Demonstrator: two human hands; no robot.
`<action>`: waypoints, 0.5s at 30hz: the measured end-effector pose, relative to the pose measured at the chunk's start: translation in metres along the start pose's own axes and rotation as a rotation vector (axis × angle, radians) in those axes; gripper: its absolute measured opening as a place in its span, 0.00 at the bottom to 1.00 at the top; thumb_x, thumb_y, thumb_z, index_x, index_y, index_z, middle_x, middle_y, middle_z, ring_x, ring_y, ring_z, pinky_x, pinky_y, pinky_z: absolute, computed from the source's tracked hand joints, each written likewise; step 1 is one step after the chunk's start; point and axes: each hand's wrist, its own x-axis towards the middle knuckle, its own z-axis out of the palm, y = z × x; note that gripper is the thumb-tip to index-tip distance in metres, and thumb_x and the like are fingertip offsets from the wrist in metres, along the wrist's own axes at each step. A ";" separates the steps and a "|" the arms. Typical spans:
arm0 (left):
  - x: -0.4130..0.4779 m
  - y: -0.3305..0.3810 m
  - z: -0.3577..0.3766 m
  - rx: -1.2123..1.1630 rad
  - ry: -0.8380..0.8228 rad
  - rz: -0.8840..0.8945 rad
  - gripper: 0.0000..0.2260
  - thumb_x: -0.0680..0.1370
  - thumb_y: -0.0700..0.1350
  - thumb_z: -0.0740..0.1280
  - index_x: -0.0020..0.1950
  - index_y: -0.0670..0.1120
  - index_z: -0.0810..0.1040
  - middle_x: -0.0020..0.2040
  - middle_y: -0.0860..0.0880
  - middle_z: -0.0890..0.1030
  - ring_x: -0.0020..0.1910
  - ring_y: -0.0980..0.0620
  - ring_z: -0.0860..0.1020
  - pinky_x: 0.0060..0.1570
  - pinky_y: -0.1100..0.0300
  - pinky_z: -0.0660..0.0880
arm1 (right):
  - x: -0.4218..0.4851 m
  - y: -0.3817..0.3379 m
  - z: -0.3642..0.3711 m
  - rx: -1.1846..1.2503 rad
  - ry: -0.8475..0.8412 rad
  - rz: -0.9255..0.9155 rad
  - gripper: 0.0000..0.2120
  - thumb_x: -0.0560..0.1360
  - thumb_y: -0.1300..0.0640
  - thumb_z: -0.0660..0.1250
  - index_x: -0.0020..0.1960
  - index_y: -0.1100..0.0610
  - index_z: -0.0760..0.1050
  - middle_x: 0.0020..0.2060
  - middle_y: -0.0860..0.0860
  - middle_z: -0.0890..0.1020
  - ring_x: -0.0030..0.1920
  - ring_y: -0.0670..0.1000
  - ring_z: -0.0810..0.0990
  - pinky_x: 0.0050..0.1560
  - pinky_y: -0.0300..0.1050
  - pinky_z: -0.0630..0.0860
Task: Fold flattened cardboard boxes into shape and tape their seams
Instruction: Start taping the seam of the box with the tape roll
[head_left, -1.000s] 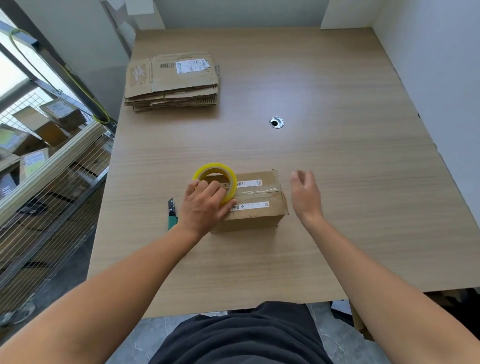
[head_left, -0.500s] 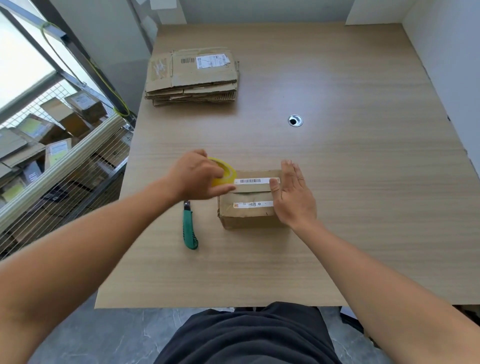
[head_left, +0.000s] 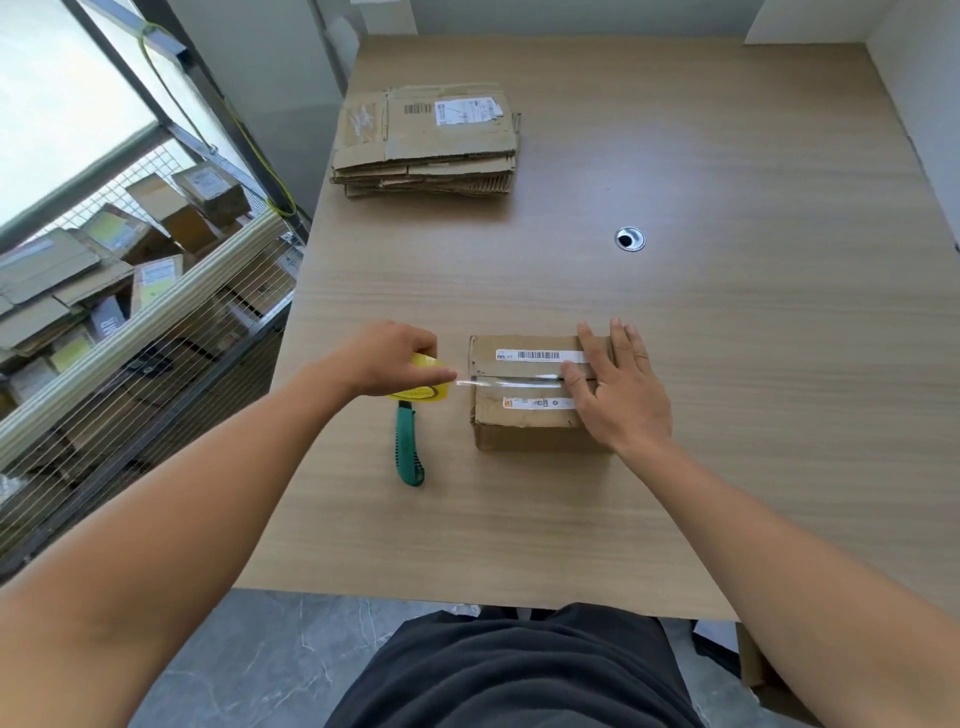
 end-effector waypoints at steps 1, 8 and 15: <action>0.001 0.001 0.005 -0.007 0.012 -0.015 0.18 0.75 0.67 0.67 0.45 0.53 0.78 0.38 0.55 0.78 0.42 0.49 0.78 0.35 0.59 0.69 | 0.000 0.000 0.000 -0.013 0.002 0.000 0.32 0.77 0.27 0.38 0.79 0.32 0.40 0.83 0.45 0.44 0.81 0.45 0.36 0.78 0.53 0.58; 0.006 0.005 0.020 -0.003 0.024 -0.049 0.29 0.77 0.65 0.65 0.76 0.66 0.62 0.53 0.50 0.82 0.55 0.44 0.79 0.50 0.55 0.70 | 0.001 -0.001 0.000 -0.061 -0.016 0.001 0.32 0.77 0.27 0.37 0.78 0.31 0.34 0.83 0.46 0.41 0.81 0.47 0.35 0.79 0.53 0.56; 0.014 0.008 0.032 -0.024 -0.061 0.044 0.29 0.81 0.62 0.60 0.71 0.78 0.42 0.61 0.47 0.82 0.58 0.43 0.78 0.49 0.56 0.67 | 0.010 -0.003 -0.005 -0.151 -0.156 0.040 0.34 0.77 0.28 0.38 0.78 0.36 0.29 0.81 0.48 0.35 0.80 0.49 0.31 0.80 0.60 0.43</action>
